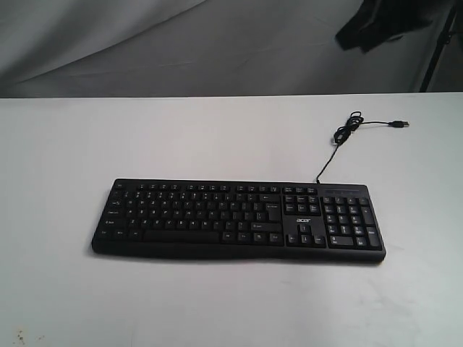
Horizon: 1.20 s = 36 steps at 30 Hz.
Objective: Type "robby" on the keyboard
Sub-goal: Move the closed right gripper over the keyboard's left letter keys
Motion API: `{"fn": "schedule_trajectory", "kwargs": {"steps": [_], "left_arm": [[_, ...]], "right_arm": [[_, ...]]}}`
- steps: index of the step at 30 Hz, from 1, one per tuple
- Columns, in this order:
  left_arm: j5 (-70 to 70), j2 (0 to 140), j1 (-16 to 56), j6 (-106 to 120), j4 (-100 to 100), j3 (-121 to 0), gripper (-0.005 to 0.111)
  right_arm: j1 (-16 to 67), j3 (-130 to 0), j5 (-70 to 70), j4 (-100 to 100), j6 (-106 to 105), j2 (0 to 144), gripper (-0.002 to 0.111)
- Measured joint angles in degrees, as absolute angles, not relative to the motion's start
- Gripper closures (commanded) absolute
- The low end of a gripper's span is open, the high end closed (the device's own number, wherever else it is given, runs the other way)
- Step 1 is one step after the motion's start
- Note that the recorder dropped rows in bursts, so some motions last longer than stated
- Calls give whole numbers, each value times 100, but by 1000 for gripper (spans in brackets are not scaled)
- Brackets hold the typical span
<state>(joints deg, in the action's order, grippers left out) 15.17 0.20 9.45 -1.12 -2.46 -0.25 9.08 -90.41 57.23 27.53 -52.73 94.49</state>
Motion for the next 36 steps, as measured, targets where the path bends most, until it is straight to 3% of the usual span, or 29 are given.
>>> {"fn": "schedule_trajectory", "kwargs": {"steps": [5,18,36], "left_arm": [[1517,20,945,-112,-246,-25,107],[1517,20,945,-112,-246,-25,107],[1517,20,945,-112,-246,-25,107]], "right_arm": [[1317,-8509,4793,2837,-5724,10011,108],[2895,-8414,4054,3916,-7338,11458,108],[3862,-10253,4638,3076,-6532,12919,108]]}}
